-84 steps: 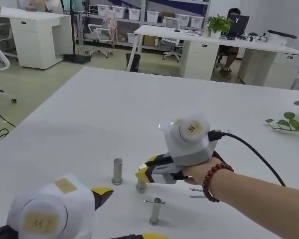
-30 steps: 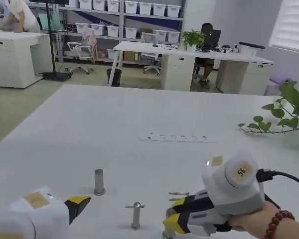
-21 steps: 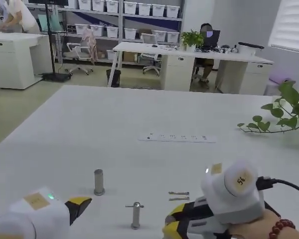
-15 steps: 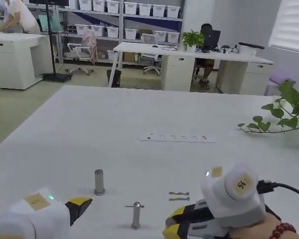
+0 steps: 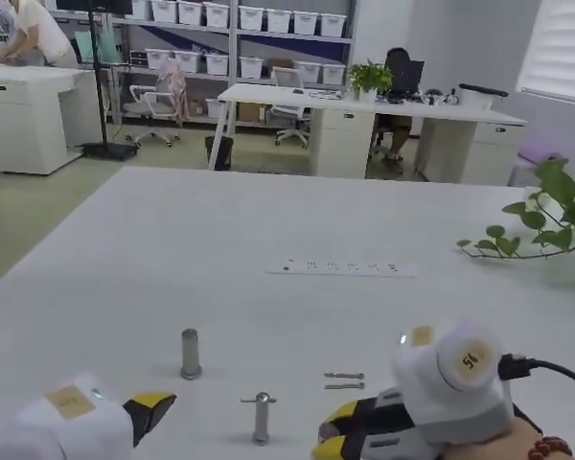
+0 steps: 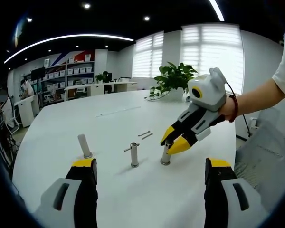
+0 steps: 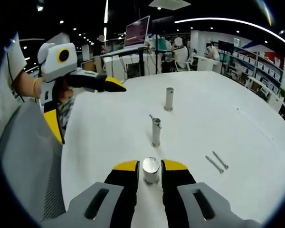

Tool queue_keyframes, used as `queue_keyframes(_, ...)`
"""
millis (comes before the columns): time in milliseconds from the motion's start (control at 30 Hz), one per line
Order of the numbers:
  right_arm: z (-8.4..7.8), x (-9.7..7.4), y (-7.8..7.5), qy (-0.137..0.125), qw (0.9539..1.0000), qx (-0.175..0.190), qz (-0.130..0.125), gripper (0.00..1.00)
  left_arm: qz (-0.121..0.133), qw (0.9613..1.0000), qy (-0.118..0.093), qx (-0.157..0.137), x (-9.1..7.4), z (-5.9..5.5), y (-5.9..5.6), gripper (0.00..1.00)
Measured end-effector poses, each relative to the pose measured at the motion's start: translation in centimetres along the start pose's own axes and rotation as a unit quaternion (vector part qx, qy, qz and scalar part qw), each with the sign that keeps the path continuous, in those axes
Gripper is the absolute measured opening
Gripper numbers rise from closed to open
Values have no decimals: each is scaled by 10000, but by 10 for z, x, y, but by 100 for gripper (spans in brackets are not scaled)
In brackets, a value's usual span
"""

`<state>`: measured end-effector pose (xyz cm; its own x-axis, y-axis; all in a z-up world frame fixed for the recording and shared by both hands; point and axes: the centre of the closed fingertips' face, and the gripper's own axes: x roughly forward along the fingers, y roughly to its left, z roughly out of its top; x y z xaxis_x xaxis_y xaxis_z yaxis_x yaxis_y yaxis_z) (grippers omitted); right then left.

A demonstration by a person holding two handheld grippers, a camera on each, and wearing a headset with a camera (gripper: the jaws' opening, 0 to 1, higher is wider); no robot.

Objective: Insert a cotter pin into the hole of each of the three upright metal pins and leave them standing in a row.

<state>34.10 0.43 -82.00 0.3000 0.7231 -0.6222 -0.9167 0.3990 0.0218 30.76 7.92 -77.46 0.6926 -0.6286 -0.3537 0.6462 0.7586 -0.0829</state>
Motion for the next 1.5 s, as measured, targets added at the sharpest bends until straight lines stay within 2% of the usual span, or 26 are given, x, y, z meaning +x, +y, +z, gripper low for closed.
queue_keyframes(400,16,-19,2,-191,9994,225,154,26,3,10000,-28,2,-1,2,-1,95)
queue_keyframes(567,31,-32,-4,-397,9983,382,185,27,15,10000,-25,7,-2,2,-1,95)
queue_keyframes(667,37,-36,-13,-428,9982,404,151,26,9,10000,-54,-17,-2,3,0,95)
queue_keyframes(767,35,-38,-27,-335,9988,370,20,26,3,10000,-79,-11,-2,4,-1,95)
queue_keyframes(933,23,-36,-49,-86,9992,364,-161,26,5,10000,-69,6,-2,4,0,95)
queue_keyframes(1233,3,-23,-76,313,9987,257,-303,25,-41,10000,-80,-5,-1,1,0,92)
queue_keyframes(1500,-9,-10,-101,614,9972,180,-379,24,31,9999,-141,7,0,4,6,91)
